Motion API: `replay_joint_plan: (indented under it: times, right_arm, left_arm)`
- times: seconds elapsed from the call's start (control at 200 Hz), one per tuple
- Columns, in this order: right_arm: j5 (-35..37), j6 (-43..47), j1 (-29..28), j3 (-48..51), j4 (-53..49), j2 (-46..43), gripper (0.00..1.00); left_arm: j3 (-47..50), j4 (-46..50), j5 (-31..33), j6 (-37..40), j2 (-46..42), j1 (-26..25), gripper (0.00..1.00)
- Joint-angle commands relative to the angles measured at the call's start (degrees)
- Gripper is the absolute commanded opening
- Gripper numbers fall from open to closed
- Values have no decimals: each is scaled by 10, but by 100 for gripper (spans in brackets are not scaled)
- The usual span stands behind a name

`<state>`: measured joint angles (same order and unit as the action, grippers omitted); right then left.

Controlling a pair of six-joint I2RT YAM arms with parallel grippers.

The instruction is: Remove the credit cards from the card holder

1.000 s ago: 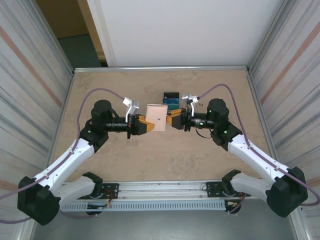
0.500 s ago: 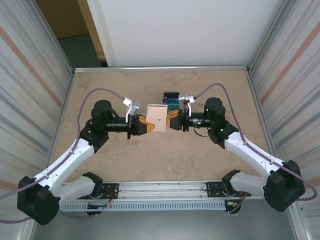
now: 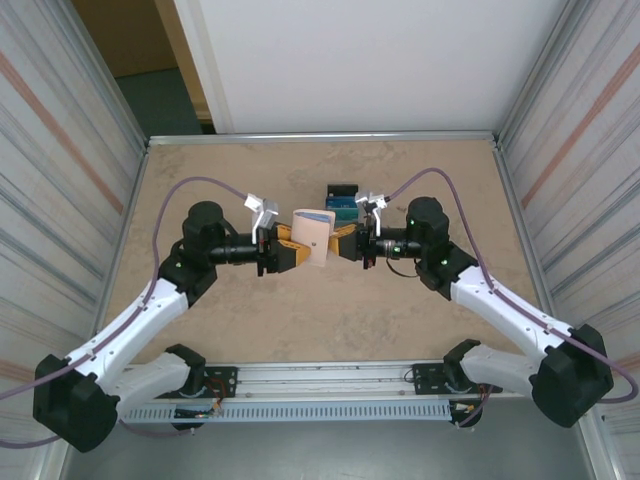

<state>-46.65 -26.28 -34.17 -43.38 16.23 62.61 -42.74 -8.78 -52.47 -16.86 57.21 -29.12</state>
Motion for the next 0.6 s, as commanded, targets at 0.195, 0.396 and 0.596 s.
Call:
replay_joint_plan:
  times: [0.195,0.396,0.596]
  right_arm:
    - [116,11,-13,-24,-72,-41,0]
    - [186,3,-24,-38,-113,-42,0]
    - [243,-6,-40,-46,-143,-49,0]
  left_arm:
    - [0,6,50,-18,-5,-7,58]
    - [-12,21,95,16,5,-44,71]
    - [-21,28,191,56,23,-104,84]
